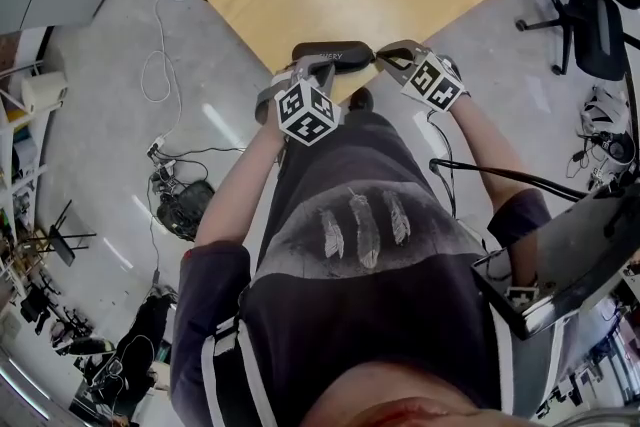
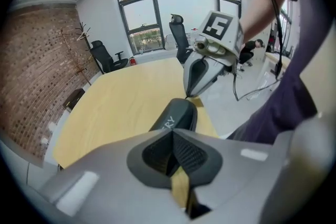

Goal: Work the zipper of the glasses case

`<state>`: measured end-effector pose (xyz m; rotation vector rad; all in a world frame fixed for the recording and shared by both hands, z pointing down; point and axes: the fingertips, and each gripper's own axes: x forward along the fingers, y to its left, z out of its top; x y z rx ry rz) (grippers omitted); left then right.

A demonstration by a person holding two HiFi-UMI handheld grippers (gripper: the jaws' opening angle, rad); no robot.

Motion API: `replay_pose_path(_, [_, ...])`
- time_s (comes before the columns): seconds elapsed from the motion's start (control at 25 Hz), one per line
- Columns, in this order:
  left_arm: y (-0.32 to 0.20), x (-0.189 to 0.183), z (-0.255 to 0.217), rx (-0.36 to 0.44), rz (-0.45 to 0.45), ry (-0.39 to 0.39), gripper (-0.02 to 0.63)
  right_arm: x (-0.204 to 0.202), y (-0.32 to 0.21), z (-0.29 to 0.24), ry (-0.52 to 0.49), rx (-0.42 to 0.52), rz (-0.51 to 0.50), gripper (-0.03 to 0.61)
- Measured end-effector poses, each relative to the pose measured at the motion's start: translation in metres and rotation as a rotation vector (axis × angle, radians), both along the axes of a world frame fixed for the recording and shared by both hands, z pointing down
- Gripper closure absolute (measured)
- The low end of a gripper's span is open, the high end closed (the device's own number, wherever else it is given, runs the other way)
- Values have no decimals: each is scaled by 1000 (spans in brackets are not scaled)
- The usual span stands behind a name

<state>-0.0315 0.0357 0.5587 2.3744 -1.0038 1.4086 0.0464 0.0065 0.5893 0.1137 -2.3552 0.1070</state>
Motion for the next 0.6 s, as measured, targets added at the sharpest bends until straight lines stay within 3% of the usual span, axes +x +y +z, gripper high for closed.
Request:
replay_pose_path(0.36, [0, -2, 3, -25, -32, 34, 614, 4, 17, -1, -32, -48, 98, 578])
replay_pose_path(0.6, [-3, -1, -15, 26, 17, 48, 594, 7, 11, -3, 10, 15, 103, 581])
